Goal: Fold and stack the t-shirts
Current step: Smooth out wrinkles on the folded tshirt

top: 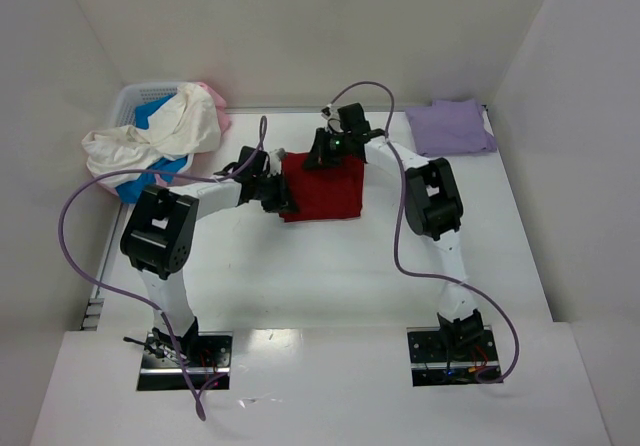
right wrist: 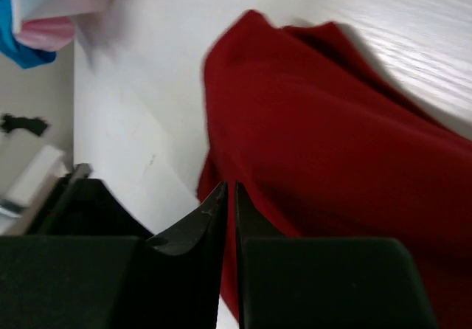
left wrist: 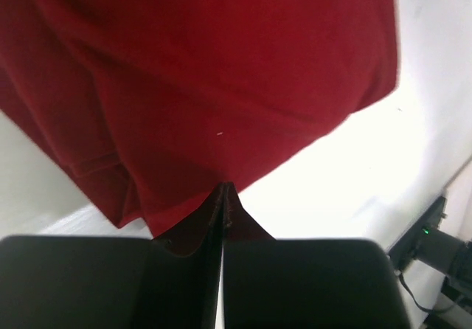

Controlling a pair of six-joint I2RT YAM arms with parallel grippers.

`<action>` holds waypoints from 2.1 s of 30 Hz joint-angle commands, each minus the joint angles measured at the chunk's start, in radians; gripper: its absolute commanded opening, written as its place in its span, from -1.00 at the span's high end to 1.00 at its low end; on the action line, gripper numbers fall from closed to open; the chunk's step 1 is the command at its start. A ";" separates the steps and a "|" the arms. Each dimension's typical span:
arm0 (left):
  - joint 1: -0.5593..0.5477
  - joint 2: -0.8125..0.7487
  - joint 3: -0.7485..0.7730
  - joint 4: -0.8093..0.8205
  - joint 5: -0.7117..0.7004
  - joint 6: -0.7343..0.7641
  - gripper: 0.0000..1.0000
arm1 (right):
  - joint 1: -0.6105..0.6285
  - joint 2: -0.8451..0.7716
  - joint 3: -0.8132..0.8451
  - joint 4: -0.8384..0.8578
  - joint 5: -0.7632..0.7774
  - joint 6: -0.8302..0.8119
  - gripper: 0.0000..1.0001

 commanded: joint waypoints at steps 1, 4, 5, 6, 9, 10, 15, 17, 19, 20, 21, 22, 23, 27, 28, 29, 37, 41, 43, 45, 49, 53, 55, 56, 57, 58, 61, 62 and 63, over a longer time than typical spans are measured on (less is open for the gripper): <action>-0.006 -0.004 -0.023 0.042 -0.061 -0.048 1.00 | 0.023 0.011 0.089 0.028 -0.038 0.016 0.76; -0.006 -0.004 -0.044 0.031 -0.088 -0.066 1.00 | 0.023 0.060 0.129 0.018 -0.038 0.026 0.76; -0.006 -0.004 -0.057 0.021 -0.097 -0.066 1.00 | 0.023 0.074 0.160 0.018 -0.038 0.026 0.76; -0.006 -0.004 -0.057 0.020 -0.107 -0.066 1.00 | 0.023 0.100 0.172 0.002 -0.038 0.026 0.76; -0.006 0.007 -0.066 0.010 -0.107 -0.066 1.00 | 0.023 0.130 0.206 -0.007 -0.027 0.014 0.76; -0.006 0.007 -0.066 -0.001 -0.107 -0.066 1.00 | 0.023 0.146 0.206 -0.030 -0.013 0.013 0.76; -0.006 0.016 -0.066 -0.022 -0.125 -0.066 1.00 | 0.023 0.191 0.289 -0.110 0.059 -0.029 0.76; -0.006 0.016 -0.066 -0.032 -0.125 -0.066 1.00 | 0.023 0.200 0.289 -0.120 0.082 -0.030 0.76; -0.006 0.016 -0.075 -0.032 -0.125 -0.066 1.00 | 0.012 0.200 0.289 -0.120 0.091 -0.030 0.76; -0.006 0.016 -0.075 -0.032 -0.125 -0.066 1.00 | 0.003 0.200 0.289 -0.120 0.102 -0.020 0.76; -0.006 0.016 -0.075 -0.032 -0.125 -0.066 1.00 | -0.008 0.200 0.289 -0.120 0.102 -0.020 0.76; -0.006 0.016 -0.084 -0.032 -0.125 -0.066 1.00 | -0.008 0.209 0.289 -0.120 0.102 -0.020 0.76; -0.006 0.016 -0.084 -0.032 -0.125 -0.066 1.00 | -0.017 0.209 0.298 -0.120 0.102 -0.020 0.76; -0.006 0.016 -0.084 -0.041 -0.134 -0.066 1.00 | -0.028 0.209 0.318 -0.120 0.111 -0.020 0.76; -0.006 0.016 -0.084 -0.041 -0.134 -0.066 1.00 | -0.037 0.218 0.329 -0.130 0.111 -0.029 0.76; -0.006 0.016 -0.084 -0.050 -0.134 -0.066 1.00 | -0.037 0.219 0.338 -0.130 0.111 -0.030 0.76; -0.016 -0.005 -0.084 -0.073 -0.134 -0.039 1.00 | -0.077 0.188 0.399 -0.182 0.128 -0.062 0.76; -0.016 -0.028 -0.063 -0.098 -0.157 -0.011 1.00 | -0.115 0.122 0.428 -0.215 0.169 -0.083 0.76; -0.016 -0.074 -0.054 -0.107 -0.145 0.000 0.83 | -0.128 0.084 0.438 -0.267 0.189 -0.105 0.66; -0.016 -0.150 -0.040 -0.107 -0.136 0.000 0.37 | -0.128 -0.017 0.397 -0.281 0.221 -0.131 0.50; -0.016 -0.295 0.017 -0.156 -0.209 0.038 -0.50 | -0.128 -0.290 0.065 -0.170 0.358 -0.152 -0.25; -0.016 -0.408 0.038 -0.188 -0.310 0.096 -0.90 | -0.137 -0.488 -0.134 -0.122 0.429 -0.161 -0.93; -0.016 -0.467 0.038 -0.213 -0.376 0.106 -1.00 | -0.137 -0.559 -0.182 -0.122 0.450 -0.161 -1.00; -0.016 -0.482 0.038 -0.223 -0.405 0.106 -1.00 | -0.146 -0.580 -0.238 -0.122 0.450 -0.161 -1.00; -0.016 -0.517 0.028 -0.237 -0.444 0.106 -1.00 | -0.146 -0.603 -0.271 -0.113 0.467 -0.161 -1.00; -0.016 -0.534 0.028 -0.237 -0.465 0.115 -1.00 | -0.146 -0.652 -0.344 -0.104 0.467 -0.148 -1.00; -0.016 -0.612 -0.030 -0.237 -0.531 0.124 -1.00 | -0.192 -0.726 -0.494 -0.042 0.449 -0.118 -1.00; -0.016 -0.631 -0.044 -0.237 -0.544 0.124 -1.00 | -0.204 -0.773 -0.528 -0.027 0.438 -0.105 -1.00; -0.016 -0.666 -0.058 -0.237 -0.544 0.124 -1.00 | -0.233 -0.795 -0.558 -0.006 0.427 -0.105 -1.00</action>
